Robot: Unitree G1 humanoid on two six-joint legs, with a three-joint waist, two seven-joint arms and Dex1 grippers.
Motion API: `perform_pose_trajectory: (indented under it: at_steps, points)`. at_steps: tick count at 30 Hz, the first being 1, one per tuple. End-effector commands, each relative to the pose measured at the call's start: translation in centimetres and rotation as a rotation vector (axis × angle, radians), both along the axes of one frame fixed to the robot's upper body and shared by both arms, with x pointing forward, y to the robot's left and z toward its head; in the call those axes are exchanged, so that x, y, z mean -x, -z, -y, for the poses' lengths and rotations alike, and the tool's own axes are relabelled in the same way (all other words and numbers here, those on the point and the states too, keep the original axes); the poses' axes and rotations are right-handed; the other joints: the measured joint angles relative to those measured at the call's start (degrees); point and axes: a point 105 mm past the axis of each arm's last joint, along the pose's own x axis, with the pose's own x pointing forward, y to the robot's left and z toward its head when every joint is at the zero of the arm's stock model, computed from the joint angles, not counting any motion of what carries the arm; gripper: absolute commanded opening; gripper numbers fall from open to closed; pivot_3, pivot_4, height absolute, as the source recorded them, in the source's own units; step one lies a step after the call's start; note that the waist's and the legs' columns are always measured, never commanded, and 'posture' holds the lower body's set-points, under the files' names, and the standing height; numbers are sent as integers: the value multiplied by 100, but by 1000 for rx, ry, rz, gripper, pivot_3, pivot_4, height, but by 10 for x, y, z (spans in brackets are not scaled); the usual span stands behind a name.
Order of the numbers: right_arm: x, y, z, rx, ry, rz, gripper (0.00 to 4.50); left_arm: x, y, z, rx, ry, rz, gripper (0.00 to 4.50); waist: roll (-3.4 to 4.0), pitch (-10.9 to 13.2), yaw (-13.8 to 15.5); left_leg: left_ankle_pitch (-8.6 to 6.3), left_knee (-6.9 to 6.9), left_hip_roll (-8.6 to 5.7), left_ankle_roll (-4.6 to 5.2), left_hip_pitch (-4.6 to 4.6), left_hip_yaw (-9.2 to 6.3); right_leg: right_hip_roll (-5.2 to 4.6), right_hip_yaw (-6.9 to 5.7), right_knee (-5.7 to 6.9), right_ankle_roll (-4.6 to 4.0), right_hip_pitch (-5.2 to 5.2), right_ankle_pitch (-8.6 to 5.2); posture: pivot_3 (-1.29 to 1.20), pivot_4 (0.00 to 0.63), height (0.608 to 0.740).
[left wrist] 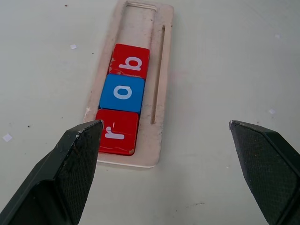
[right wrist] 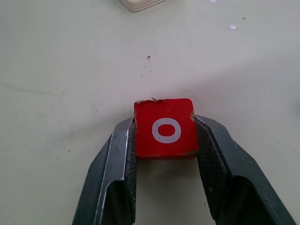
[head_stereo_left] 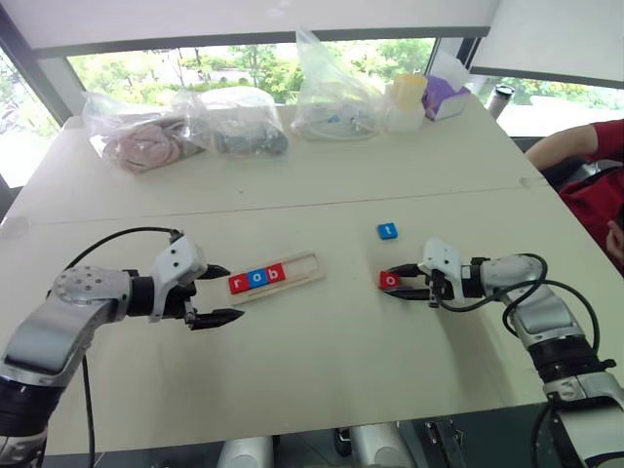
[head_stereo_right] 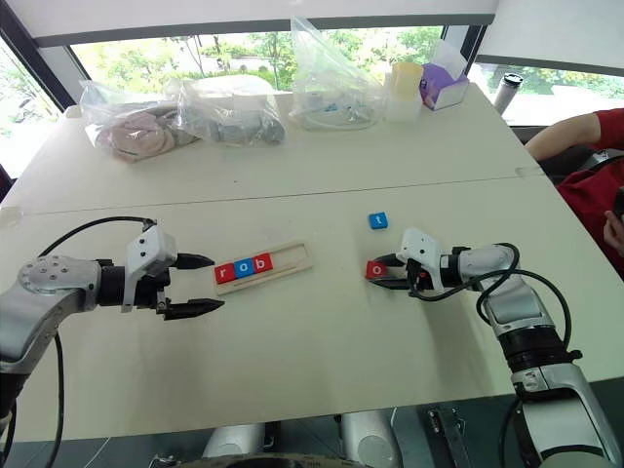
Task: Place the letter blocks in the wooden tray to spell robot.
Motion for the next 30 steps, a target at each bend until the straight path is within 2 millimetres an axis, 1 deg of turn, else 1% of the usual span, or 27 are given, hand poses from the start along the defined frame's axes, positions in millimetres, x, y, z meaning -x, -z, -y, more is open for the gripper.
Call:
perform_pose_trajectory:
  at_steps: [1,3,4,5,6,8,10,13,15,17,21,24,30]
  points:
    - [-1,-7,-5,4,-17,29,1195,-1,-12,-2,-10,-2,48,4500,0,0,0,0,0,0,0,0,0,1,0,0,0,0,0,0,150,740]
    - [-2,-10,-8,2,-22,40,1195,-1,-12,-2,-10,-3,48,4500,0,0,-4,0,0,0,0,0,0,2,0,0,0,0,0,0,150,740]
    - [-4,-20,-17,-17,-41,59,1195,-1,-12,-2,-11,-2,48,4500,0,0,-6,0,0,0,0,0,0,2,0,0,0,0,0,0,150,740]
    - [-5,-33,-32,-52,-77,77,1195,-1,-12,-3,-12,-1,48,4500,1,0,-14,0,0,0,0,0,0,2,0,0,1,0,1,0,150,740]
    - [-6,-46,-51,-80,-137,98,1195,-1,-12,-3,-14,2,46,4500,1,1,-40,0,0,1,0,0,0,2,0,0,1,-1,1,0,150,740]
    - [-9,-60,-89,-92,-268,116,1195,0,-8,-6,-46,14,39,4500,1,3,-132,0,-1,4,0,2,9,7,8,6,-7,-10,8,0,150,740]
    - [-15,-62,-110,-93,-329,105,1195,-1,-7,-5,-52,15,40,4500,2,3,-150,1,-2,9,-2,12,7,14,9,13,-6,-10,8,0,150,740]
    - [-22,-60,-129,-76,-391,89,1195,-1,-7,0,-33,9,48,4500,-1,1,-43,1,-5,18,-2,24,-8,17,-10,18,-7,7,8,0,150,740]
    - [-27,-58,-140,-67,-424,75,1195,1,-7,2,-23,2,50,4500,-1,1,8,1,-7,16,-2,20,-2,12,-9,13,-9,6,9,0,150,740]
    - [-29,-52,-150,-37,-469,60,1195,4,-6,1,-17,-18,50,4500,-1,1,1,1,-6,10,-3,-4,2,-2,-6,3,-6,-9,8,0,150,740]
    - [-31,-42,-161,13,-535,41,1195,10,-5,-4,-15,-54,48,4500,0,2,-10,1,-4,3,-3,-15,13,-21,-2,-2,4,-20,15,0,150,740]
    - [-35,-39,-167,37,-548,48,1195,12,-4,-5,-11,-72,49,4500,0,2,-7,1,-5,4,-4,-13,9,-18,-3,0,3,-20,14,0,150,740]
    - [-42,-36,-171,86,-555,70,1195,15,-4,-3,-2,-90,52,4500,0,2,-12,4,-5,6,-8,-10,4,-11,-5,4,0,-18,16,0,150,740]
